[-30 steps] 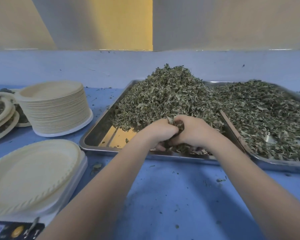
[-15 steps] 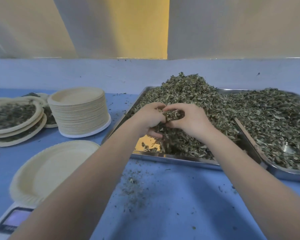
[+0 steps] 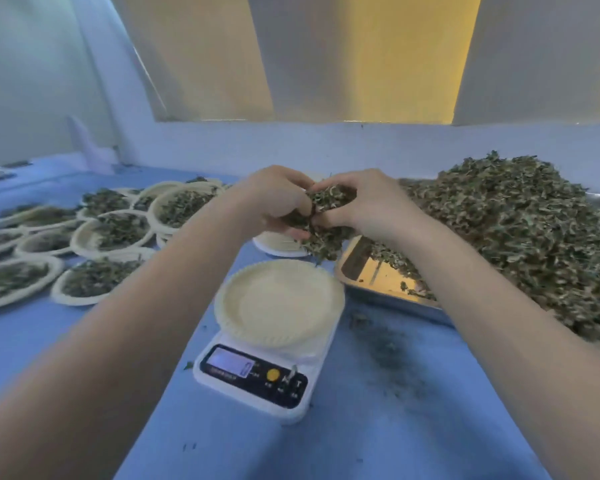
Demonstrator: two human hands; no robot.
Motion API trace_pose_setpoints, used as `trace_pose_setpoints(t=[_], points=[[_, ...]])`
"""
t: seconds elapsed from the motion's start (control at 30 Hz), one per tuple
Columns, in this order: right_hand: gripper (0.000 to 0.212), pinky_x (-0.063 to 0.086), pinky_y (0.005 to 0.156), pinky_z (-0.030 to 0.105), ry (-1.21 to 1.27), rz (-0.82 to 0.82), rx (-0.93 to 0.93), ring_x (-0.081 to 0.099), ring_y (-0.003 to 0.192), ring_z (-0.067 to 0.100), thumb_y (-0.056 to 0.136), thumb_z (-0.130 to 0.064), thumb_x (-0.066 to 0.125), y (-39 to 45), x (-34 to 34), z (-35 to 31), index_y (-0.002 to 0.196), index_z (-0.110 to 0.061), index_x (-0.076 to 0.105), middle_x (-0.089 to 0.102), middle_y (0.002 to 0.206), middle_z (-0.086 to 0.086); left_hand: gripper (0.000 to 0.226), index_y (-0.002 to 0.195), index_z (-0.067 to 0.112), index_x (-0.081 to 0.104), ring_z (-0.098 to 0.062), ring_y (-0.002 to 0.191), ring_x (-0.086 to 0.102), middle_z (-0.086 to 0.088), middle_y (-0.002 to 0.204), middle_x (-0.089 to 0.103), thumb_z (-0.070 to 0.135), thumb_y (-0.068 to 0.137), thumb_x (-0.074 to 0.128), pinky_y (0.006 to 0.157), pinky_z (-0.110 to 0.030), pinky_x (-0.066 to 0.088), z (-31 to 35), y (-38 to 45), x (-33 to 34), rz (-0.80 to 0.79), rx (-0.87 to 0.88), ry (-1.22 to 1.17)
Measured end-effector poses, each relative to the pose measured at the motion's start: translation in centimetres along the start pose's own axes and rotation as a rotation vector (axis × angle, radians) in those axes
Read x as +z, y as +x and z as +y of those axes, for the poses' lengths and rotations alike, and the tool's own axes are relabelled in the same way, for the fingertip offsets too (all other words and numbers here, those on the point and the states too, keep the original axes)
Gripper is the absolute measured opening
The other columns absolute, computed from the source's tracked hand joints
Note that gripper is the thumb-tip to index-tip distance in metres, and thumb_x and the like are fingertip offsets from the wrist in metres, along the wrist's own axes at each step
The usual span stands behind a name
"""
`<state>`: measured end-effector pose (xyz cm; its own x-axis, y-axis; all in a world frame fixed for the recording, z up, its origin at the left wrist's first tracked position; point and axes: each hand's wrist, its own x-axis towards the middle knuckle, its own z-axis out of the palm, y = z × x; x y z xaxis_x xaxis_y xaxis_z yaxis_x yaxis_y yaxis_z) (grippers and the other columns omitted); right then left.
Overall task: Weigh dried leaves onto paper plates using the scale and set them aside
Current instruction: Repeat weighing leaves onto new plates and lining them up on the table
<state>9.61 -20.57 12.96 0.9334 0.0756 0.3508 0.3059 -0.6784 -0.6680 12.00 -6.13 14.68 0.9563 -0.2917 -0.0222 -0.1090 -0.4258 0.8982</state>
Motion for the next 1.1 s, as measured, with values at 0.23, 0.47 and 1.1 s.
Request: trace_pose_setpoints(t=[0.23,0.47,1.1], points=[[0.048,0.052,0.045,0.021,-0.183,-0.404,0.188,0.067,0.059,0.01,0.074,-0.056,0.071,-0.4,4.4,-1.0,0.118,-0.039,0.061,0.06,0.113,-0.003,0.056,0.135,0.033,0.047,-0.029,0.105,0.06,-0.004,0.149,0.032,-0.001,0.091,0.055,0.075,-0.04,0.059,-4.2,-3.4,-4.2,-0.154,-0.225,0.22],[0.007,0.057,0.053,0.026,-0.171,-0.251,0.088,0.069,0.059,0.01,0.087,-0.046,0.062,-0.5,4.2,-0.8,0.092,-0.041,0.063,0.069,0.102,-0.002,0.032,0.11,0.024,0.063,-0.018,0.071,0.068,-0.013,0.134,0.048,-0.001,0.092,0.053,0.067,-0.031,0.06,-4.5,-3.5,-4.3,-0.076,-0.088,0.153],[0.004,0.057,0.056,0.022,-0.049,-0.131,0.001,0.068,0.059,0.006,0.086,-0.033,0.065,-1.3,6.4,0.7,0.088,-0.029,0.067,0.069,0.086,-0.009,0.021,0.095,0.012,0.068,-0.009,0.055,0.061,-0.004,0.078,0.069,-0.003,0.083,0.06,0.049,-0.017,0.05,-6.8,-2.7,-2.8,-0.005,0.02,0.067]])
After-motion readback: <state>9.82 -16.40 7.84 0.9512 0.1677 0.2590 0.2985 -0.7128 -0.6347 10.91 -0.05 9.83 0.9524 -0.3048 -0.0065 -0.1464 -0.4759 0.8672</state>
